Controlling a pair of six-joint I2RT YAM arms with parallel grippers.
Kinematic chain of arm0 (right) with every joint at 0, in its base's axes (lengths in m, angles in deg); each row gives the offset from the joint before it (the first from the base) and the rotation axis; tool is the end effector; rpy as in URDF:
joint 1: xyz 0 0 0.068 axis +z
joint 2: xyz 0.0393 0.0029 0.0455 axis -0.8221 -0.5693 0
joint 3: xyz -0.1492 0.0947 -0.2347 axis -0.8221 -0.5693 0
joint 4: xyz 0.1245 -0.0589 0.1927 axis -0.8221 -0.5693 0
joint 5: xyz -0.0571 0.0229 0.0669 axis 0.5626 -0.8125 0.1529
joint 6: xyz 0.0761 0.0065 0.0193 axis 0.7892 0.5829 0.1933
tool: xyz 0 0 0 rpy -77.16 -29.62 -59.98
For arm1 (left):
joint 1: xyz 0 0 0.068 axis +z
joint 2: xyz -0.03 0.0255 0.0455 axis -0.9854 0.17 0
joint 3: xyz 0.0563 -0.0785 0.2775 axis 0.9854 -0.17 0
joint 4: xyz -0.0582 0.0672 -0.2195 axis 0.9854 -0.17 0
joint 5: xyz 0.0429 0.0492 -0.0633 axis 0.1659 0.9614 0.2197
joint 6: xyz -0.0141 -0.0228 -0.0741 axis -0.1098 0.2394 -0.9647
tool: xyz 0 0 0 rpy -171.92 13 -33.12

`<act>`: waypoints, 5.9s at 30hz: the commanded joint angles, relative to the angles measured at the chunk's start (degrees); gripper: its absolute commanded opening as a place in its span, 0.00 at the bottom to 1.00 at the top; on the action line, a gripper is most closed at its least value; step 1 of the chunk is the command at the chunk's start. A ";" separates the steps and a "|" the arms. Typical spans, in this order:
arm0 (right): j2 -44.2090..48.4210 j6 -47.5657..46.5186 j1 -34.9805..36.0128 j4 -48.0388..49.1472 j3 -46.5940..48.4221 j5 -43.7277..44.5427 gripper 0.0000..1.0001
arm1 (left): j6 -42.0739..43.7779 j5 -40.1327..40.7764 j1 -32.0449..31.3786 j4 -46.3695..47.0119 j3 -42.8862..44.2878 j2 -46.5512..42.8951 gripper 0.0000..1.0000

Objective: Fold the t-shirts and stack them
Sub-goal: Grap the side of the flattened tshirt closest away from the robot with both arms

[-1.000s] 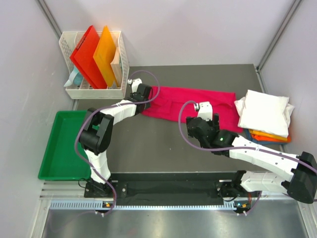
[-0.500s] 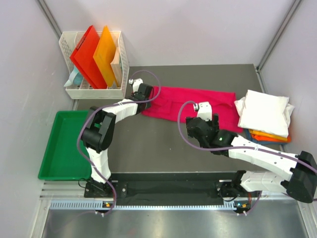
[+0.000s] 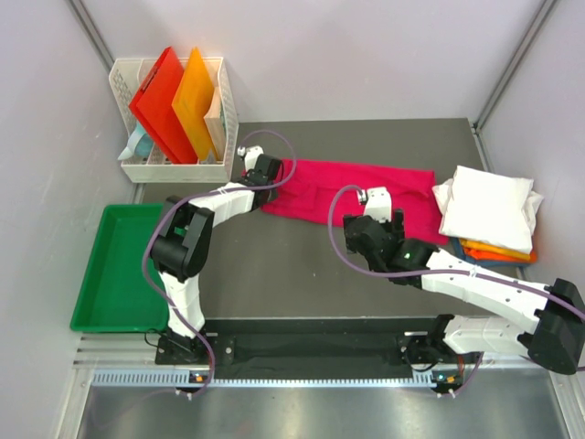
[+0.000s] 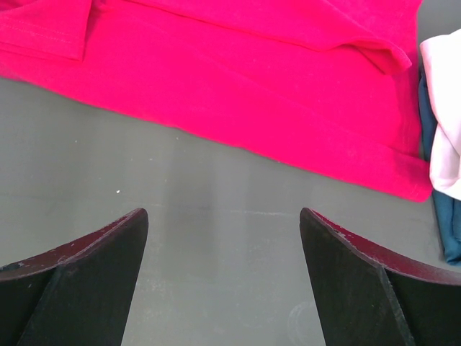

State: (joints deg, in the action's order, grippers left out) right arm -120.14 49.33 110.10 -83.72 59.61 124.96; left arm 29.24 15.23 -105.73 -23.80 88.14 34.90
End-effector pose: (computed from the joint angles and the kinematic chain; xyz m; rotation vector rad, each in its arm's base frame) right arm 0.1608 0.1434 0.2771 -0.1261 2.0839 -0.1009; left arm 0.3942 -0.1581 0.1929 -0.3886 2.2841 -0.0330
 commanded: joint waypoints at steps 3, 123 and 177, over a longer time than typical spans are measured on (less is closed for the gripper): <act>0.90 -0.54 -0.84 2.15 -0.22 0.26 0.86 | -1.01 0.46 0.29 -0.31 1.26 0.54 0.00; -4.48 21.26 -45.93 -12.07 -10.33 -18.73 0.00 | -8.12 12.16 -7.62 -32.63 -23.00 -55.18 0.00; 23.75 32.59 -30.90 -32.13 -7.43 -13.54 0.00 | -38.64 22.43 -37.24 -60.43 -15.62 -55.63 0.00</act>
State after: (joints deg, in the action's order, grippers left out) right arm -96.88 82.36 78.56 -113.90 49.58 108.24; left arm -12.46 29.83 -143.00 -86.05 68.92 -20.85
